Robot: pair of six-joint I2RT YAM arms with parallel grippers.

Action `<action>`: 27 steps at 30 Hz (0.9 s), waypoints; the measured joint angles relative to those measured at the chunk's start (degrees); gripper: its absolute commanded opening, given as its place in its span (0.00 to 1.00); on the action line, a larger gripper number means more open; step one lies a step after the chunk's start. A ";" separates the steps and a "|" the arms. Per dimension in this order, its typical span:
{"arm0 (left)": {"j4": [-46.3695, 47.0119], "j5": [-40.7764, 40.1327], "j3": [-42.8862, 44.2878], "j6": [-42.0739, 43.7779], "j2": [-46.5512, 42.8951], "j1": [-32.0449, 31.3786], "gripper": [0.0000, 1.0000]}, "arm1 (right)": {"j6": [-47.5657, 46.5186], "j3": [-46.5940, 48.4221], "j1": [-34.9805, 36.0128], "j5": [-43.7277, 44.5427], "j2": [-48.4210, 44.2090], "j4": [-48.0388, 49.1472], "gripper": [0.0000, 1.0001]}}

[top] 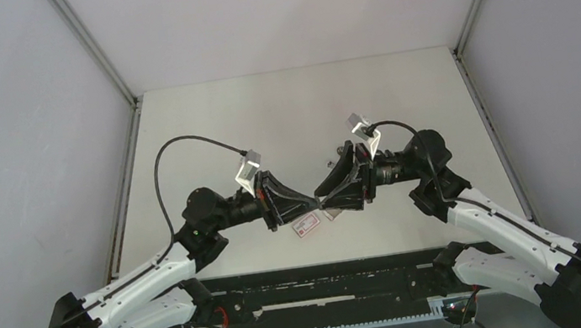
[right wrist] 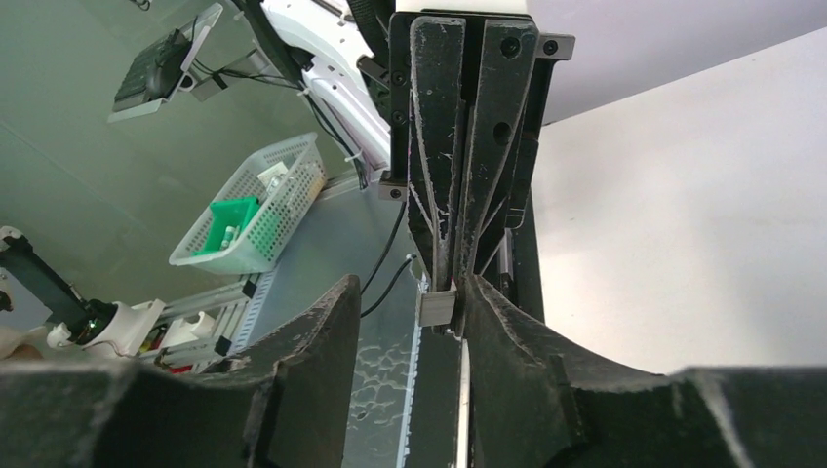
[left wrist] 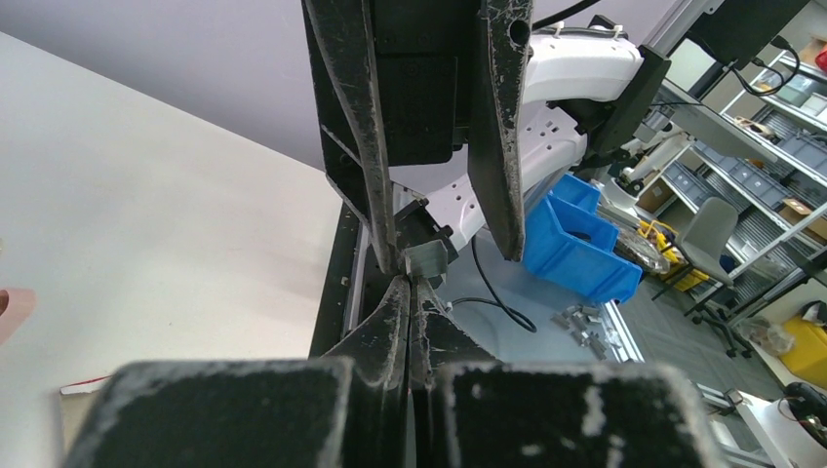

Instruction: Load the staples into the stapler

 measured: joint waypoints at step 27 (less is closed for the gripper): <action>0.13 -1.22 0.00 0.68 -0.24 -0.39 0.28 | 0.35 0.00 -0.09 0.00 1.05 0.48 0.12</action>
